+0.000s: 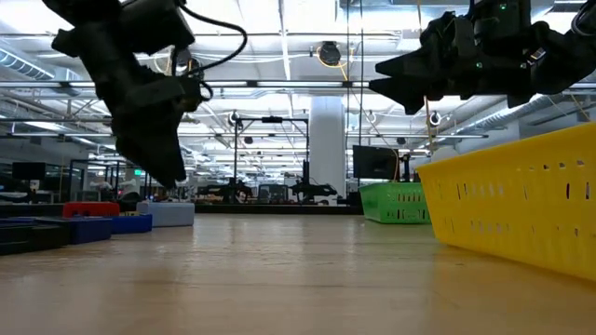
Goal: Pick & Place Office items
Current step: Put the blue charger adapter into the green bin
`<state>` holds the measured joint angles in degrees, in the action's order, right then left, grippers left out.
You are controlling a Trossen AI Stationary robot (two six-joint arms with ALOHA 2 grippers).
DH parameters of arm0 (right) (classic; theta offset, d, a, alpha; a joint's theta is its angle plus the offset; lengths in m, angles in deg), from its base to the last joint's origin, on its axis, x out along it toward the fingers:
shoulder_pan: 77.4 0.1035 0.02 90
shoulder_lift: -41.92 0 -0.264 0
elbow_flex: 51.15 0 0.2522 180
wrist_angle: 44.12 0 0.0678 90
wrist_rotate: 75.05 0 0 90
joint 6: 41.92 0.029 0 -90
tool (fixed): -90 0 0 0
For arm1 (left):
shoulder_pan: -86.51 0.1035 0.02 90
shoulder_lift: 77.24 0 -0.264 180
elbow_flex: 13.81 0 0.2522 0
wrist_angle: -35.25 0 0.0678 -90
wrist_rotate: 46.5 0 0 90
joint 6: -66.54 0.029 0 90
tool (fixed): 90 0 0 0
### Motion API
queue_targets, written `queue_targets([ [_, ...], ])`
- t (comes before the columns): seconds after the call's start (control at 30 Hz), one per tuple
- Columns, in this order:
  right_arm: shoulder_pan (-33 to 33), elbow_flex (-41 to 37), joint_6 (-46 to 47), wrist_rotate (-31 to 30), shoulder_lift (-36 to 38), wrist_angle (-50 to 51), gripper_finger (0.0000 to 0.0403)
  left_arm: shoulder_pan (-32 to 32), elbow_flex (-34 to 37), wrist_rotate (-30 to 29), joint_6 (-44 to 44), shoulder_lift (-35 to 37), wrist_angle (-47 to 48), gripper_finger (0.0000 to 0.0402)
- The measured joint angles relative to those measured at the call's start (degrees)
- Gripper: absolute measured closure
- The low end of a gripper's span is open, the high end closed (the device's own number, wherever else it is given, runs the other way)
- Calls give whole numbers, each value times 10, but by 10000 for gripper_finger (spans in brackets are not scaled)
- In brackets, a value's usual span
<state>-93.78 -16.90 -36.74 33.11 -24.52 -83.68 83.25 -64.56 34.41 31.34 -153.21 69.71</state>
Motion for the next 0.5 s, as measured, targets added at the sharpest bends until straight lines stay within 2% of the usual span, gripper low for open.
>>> queue_targets([
  [0.27, 0, 0, 1, 0, 0, 0, 176, -1, 0, 30, -11, -65, 14, 133],
  [0.5, 0, 0, 1, 0, 0, 0, 177, 0, -2, 46, -25, -95, -6, 133],
])
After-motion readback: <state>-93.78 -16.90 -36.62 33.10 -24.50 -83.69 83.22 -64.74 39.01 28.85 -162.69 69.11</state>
